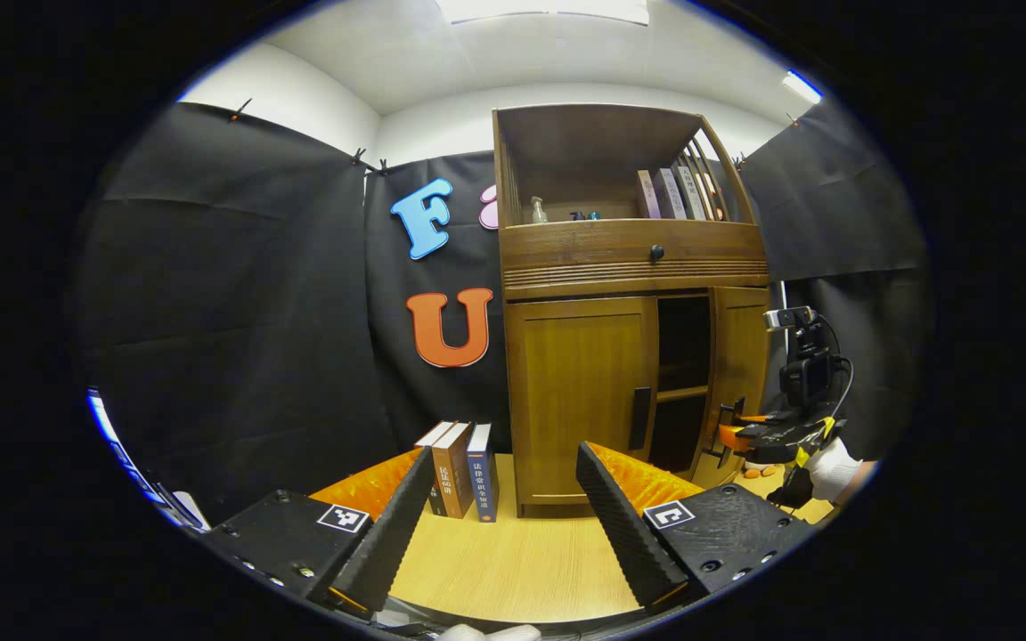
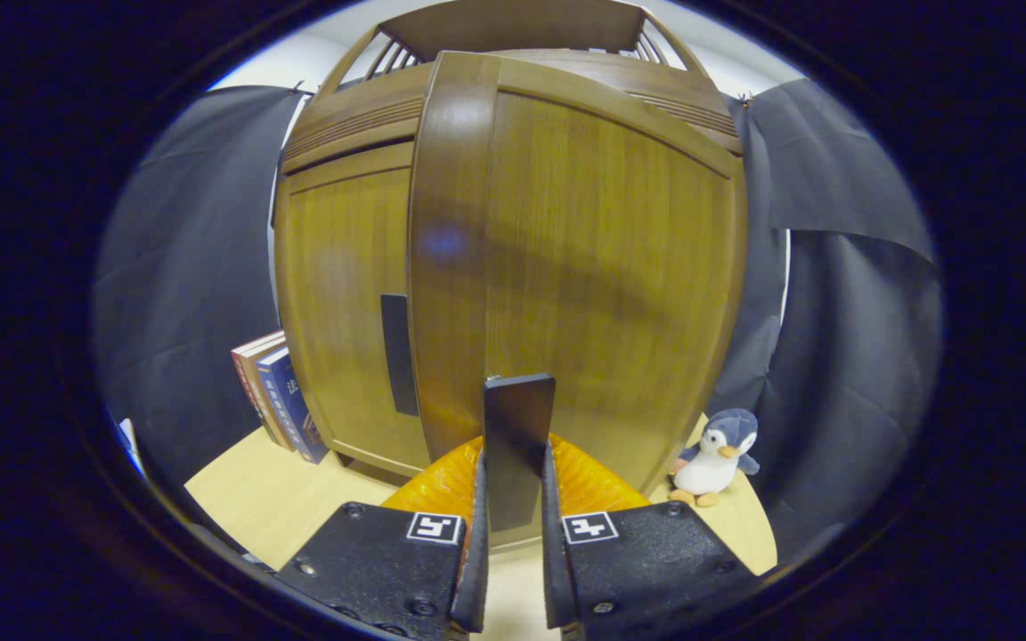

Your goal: Open the right door of the double-door shoe cabinet with the right hand, and open the left door with the left hand.

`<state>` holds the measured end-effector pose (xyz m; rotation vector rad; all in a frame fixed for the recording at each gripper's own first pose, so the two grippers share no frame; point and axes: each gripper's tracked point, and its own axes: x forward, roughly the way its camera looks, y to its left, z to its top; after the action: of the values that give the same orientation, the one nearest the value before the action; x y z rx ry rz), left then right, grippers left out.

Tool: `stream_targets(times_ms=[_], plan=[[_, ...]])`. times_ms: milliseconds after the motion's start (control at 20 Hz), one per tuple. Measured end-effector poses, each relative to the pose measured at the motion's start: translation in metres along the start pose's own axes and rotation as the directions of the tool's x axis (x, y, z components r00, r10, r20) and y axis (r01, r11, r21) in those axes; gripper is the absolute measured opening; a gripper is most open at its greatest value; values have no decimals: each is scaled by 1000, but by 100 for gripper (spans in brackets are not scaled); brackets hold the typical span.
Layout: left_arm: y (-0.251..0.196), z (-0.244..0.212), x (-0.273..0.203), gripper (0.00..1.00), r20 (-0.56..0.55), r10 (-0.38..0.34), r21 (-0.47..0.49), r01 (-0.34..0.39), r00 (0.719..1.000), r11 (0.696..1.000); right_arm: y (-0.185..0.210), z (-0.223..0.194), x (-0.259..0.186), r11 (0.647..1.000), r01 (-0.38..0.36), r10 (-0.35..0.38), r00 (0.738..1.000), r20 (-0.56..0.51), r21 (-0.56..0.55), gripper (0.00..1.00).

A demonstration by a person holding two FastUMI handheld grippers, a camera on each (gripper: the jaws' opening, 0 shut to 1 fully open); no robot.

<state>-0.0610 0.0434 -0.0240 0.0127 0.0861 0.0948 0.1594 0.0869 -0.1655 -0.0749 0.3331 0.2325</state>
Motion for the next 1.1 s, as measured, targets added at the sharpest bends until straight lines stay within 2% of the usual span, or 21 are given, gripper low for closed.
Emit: stream_targets(times_ms=[200, 650, 1100], plan=[[-9, 1, 4, 96, -1, -27, -4, 27, 1000, 1000, -18, -8, -23, 1000, 23, -23, 1000, -8, 13, 29], [-44, -2, 13, 96, -7, -115, -4, 115, 993, 993, -61, -23, -65, 993, 94, -93, 995, -20, 68, 22], [-87, -2, 23, 96, -2, -208, -1, 208, 978, 978, -117, -35, -89, 979, 170, -169, 985, -19, 116, 9]])
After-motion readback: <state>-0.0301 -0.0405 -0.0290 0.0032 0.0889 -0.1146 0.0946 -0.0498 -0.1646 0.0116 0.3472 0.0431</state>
